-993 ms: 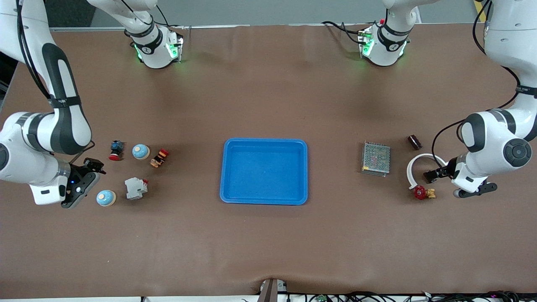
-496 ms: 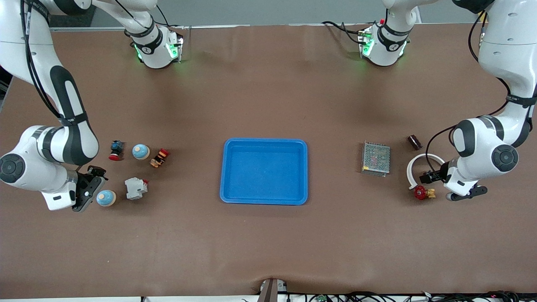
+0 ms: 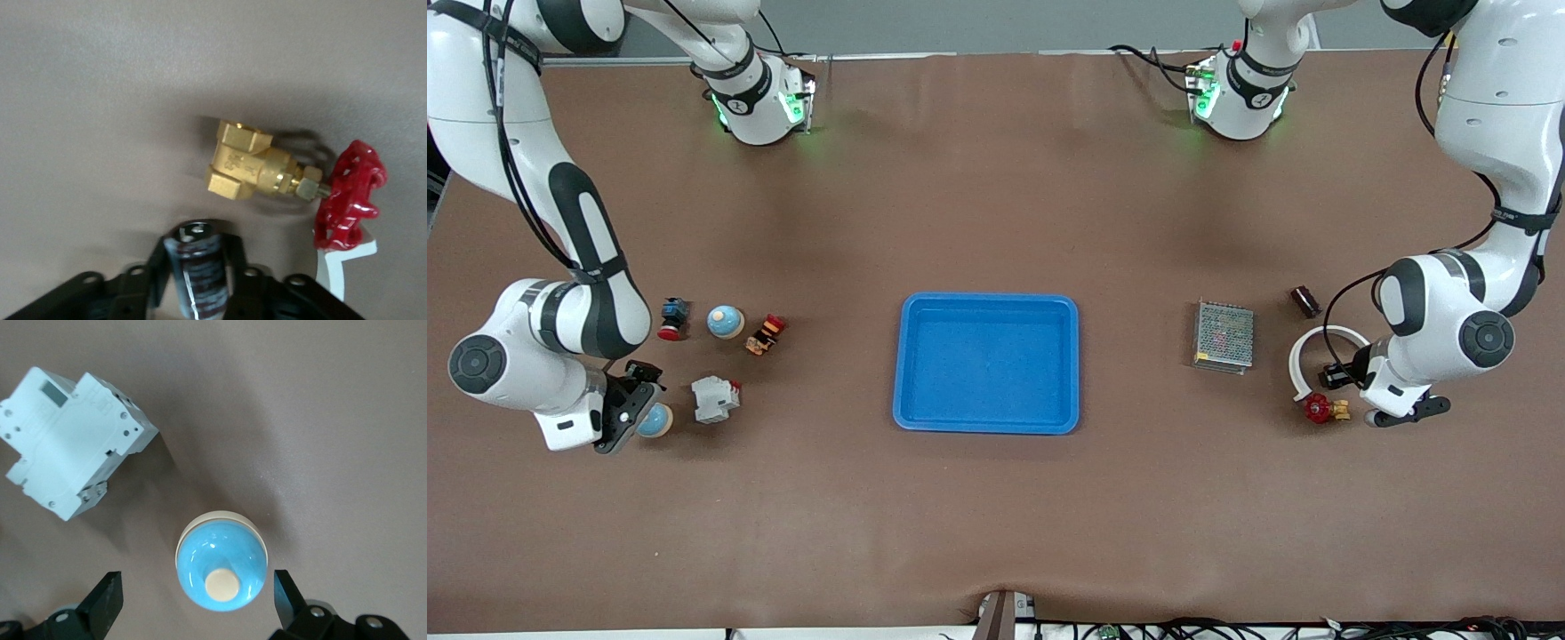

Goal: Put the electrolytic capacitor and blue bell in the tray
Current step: 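Grasp the blue bell with the right gripper while the left gripper grasps the capacitor, then carry the capacitor and bell toward the blue tray with both grippers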

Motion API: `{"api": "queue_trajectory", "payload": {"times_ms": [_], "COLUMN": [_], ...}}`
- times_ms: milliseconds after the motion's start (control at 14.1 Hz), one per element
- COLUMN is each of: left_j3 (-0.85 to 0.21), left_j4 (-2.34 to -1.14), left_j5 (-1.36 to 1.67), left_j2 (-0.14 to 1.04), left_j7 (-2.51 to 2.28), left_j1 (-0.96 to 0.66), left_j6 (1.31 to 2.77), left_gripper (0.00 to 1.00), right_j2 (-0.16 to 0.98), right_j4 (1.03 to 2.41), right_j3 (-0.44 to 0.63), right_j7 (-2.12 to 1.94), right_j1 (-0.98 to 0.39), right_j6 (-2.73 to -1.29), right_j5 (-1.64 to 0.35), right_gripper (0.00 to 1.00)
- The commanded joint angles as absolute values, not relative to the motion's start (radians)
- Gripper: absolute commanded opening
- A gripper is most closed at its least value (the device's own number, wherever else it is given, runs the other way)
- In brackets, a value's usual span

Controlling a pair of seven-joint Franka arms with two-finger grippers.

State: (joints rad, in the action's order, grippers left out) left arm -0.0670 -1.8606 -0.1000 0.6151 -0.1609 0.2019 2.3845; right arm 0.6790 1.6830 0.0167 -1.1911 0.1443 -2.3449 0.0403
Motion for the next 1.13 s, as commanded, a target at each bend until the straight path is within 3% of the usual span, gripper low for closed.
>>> {"api": "queue_trajectory", "payload": {"times_ms": [0, 213, 638, 922, 1064], "left_j3": [-0.067, -0.083, -0.185, -0.287, -0.343], "left_j4": [-1.853, -1.841, -1.669, -1.612, -1.6], "left_j5": [-0.094, -0.092, -0.094, -0.097, -0.097], "left_j2": [0.604, 0.536, 0.471, 0.471, 0.471], "left_j7": [-0.167, -0.173, -0.296, -0.434, -0.517], "left_j1": [0.195, 0.186, 0.186, 0.183, 0.183], "left_j6": [2.378, 2.308, 1.975, 1.924, 1.922], "left_gripper": [0.0, 0.0, 0.0, 0.0, 0.0], "right_j2": [0.71, 0.725, 0.752, 0.753, 0.756], "right_j4": [1.663, 1.663, 1.663, 1.661, 1.66], "right_j3": [0.002, 0.002, 0.0, 0.0, 0.0], "right_j7": [-1.204, -1.203, -1.204, -1.204, -1.204], "right_j1": [0.164, 0.161, 0.163, 0.163, 0.164], "right_j6": [-2.37, -2.376, -2.41, -2.41, -2.411], "right_j5": [0.049, 0.041, 0.041, 0.04, 0.04], "right_gripper": [1.0, 1.0, 1.0, 1.0, 0.81]}}
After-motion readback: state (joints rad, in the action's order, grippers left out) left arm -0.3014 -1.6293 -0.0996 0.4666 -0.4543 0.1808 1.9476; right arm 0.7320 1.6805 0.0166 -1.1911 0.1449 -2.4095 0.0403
